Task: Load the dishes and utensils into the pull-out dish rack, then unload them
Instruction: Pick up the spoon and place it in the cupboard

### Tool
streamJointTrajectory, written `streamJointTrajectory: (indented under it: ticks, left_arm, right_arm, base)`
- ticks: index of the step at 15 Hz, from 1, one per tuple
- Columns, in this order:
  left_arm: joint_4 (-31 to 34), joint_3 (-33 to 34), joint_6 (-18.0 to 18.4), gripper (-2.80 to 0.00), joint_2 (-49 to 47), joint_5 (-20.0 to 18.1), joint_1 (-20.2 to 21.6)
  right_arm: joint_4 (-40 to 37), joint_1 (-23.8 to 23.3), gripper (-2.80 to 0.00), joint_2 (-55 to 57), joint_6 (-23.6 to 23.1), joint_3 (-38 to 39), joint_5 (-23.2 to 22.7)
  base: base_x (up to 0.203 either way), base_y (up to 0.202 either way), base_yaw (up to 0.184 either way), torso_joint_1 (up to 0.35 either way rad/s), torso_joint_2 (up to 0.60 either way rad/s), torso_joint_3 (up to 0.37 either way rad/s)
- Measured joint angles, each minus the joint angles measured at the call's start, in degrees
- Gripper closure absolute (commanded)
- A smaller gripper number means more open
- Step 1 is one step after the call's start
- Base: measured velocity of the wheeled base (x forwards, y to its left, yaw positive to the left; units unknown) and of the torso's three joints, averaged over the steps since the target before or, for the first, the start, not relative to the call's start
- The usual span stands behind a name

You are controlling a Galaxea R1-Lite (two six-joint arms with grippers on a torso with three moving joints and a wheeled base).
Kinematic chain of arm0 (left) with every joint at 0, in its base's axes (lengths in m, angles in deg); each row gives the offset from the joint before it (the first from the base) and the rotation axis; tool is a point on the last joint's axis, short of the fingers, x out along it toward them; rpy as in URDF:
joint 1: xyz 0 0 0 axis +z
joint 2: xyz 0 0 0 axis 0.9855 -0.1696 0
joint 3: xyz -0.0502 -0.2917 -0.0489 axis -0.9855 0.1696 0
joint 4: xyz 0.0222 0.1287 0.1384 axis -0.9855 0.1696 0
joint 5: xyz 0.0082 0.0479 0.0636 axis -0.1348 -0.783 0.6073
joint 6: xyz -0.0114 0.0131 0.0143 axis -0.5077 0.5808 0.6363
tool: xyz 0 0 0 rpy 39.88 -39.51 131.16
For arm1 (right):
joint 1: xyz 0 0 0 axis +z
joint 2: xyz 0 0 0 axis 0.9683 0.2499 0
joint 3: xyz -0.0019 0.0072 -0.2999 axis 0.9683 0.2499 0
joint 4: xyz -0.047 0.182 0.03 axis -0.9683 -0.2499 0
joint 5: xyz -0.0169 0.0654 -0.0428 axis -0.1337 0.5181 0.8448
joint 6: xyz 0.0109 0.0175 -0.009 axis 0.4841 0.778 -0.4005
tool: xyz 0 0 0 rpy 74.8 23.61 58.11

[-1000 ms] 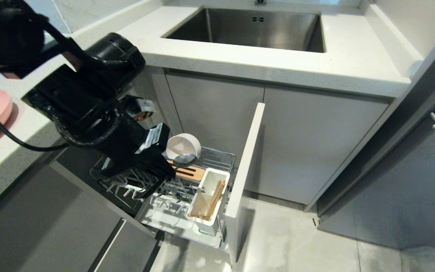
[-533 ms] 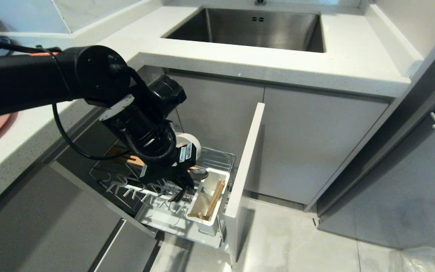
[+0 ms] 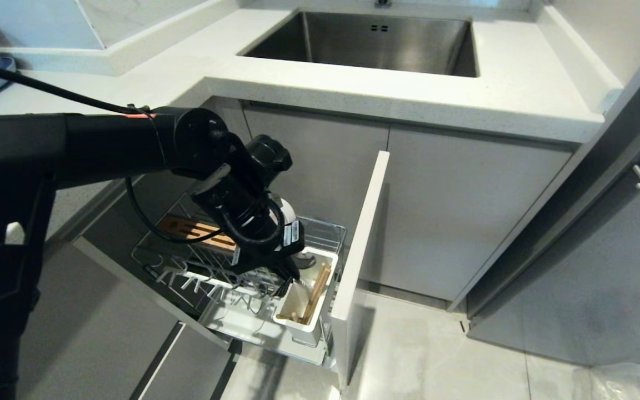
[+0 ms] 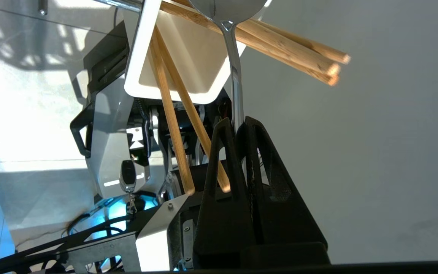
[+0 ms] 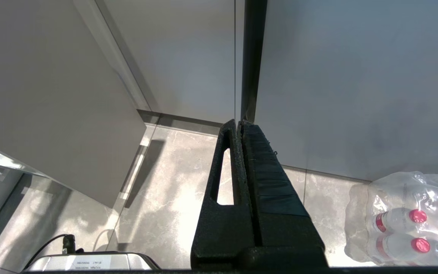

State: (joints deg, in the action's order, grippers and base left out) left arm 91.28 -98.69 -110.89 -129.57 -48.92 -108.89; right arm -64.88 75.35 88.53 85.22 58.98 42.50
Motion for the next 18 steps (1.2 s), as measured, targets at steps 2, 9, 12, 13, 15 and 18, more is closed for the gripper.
streamJointTrajectory:
  ticks: [2, 9, 12, 13, 15, 18]
  left_arm:
    - [-0.08, -0.02, -0.01, 0.00, -0.95, -0.18, 0.22]
    - [-3.52, -0.09, 0.01, 0.00, -3.62, -1.97, 0.74]
    - [-4.67, -0.09, 0.03, 0.00, -4.49, -2.00, 0.79]
    - [-4.85, -0.11, 0.07, 0.00, -4.85, -2.01, 0.79]
    - [-5.30, -0.11, 0.10, 0.00, -5.55, -2.08, 0.80]
    - [-5.60, -0.13, 0.05, 0.00, -6.17, -2.74, 1.16]
  right_arm:
    - [0.00, 0.00, 0.00, 0.00, 0.00, 0.00, 0.00]
    - [0.00, 0.00, 0.00, 0.00, 0.00, 0.00, 0.00]
    - [0.00, 0.00, 0.00, 0.00, 0.00, 0.00, 0.00]
    - [0.00, 0.00, 0.00, 0.00, -0.02, 0.00, -0.01]
    - [0.00, 0.00, 0.00, 0.00, -0.01, 0.00, 0.00]
    - [0.00, 0.00, 0.00, 0.00, 0.00, 0.00, 0.00]
  base:
    - [0.000, 0.000, 0.000, 0.000, 0.00, 0.000]
    - [0.000, 0.000, 0.000, 0.000, 0.00, 0.000]
    - [0.000, 0.000, 0.000, 0.000, 0.00, 0.000]
    - [0.000, 0.000, 0.000, 0.000, 0.00, 0.000]
    - [0.000, 0.000, 0.000, 0.000, 0.00, 0.000]
    - [0.000, 0.000, 0.000, 0.000, 0.00, 0.000]
